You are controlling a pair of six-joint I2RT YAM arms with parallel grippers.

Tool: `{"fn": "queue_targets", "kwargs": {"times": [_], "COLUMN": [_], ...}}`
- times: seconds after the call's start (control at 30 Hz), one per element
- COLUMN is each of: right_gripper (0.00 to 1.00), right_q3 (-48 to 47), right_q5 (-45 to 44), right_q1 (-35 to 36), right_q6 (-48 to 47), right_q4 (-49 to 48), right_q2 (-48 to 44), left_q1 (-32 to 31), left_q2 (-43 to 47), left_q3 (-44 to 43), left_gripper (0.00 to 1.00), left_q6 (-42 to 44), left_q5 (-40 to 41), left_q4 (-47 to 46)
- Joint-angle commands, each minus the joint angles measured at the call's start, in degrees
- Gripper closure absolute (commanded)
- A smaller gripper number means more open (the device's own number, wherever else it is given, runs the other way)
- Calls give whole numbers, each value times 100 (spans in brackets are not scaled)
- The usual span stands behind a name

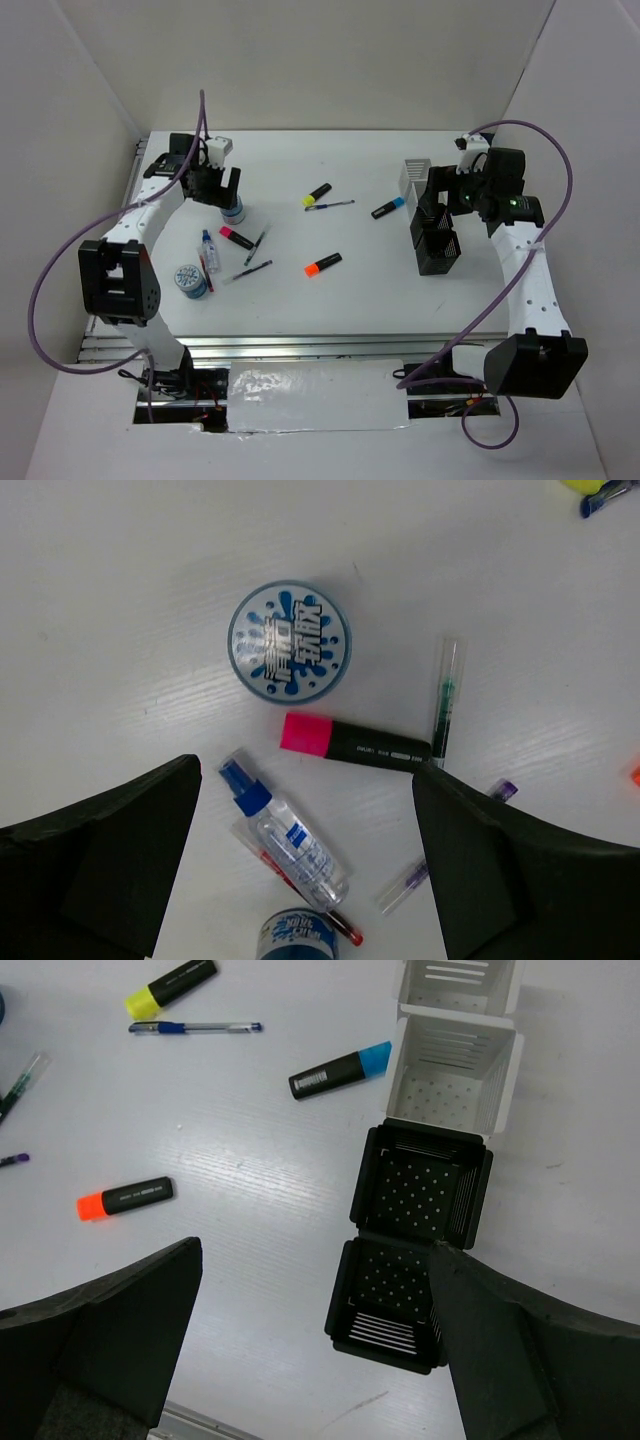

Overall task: Sort the stationery into containers
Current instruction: Pick up the stationery from the center of the board.

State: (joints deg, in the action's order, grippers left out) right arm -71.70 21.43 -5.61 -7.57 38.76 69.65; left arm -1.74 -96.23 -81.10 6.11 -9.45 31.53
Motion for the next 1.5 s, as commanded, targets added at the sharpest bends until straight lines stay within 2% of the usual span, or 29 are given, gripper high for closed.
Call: {"fn": "queue_targets", "kwargs": {"times": [0.0,0.43,0.9,1.03,1.07,1.1,1.17,1.3,1.4,1.47], "right_gripper": [0,0,0,0,0,0,0,0,0,0], "right_q3": [-274,-432,-520,-485,-476,-485,-520,-564,-556,-547], "right_q5": [37,54,-34,-34,-51,-51,-60,-60,-60,-69], "right_q1": [42,60,147,156,156,165,174,191,200,200], "right_q6": [-69,-104,-157,-157,-157,-157,-165,-174,-166,-166], "right_q4": [166,272,334,307,299,316,316,334,334,334], "right_q2": [128,374,559,576,576,585,603,620,603,576], "left_q1": [-90,-187,-178,-178,-178,-187,-178,-187,-195,-187], "left_q2": [-343,-1530,-2084,-2163,-2181,-2181,-2172,-2172,-2146,-2111], "left_q3": [-353,-644,-1180,-1276,-1285,-1259,-1242,-1268,-1294,-1338], "left_gripper": [1,1,2,15,24,27,31,30,38,47], "left_q6": [189,-13,-13,4,-4,-4,-4,39,66,118], "left_q5": [-135,409,23,-65,-65,-92,-118,-153,-206,-276], "left_q4": [-86,-490,-560,-420,-393,-384,-367,-226,-121,-7]}}
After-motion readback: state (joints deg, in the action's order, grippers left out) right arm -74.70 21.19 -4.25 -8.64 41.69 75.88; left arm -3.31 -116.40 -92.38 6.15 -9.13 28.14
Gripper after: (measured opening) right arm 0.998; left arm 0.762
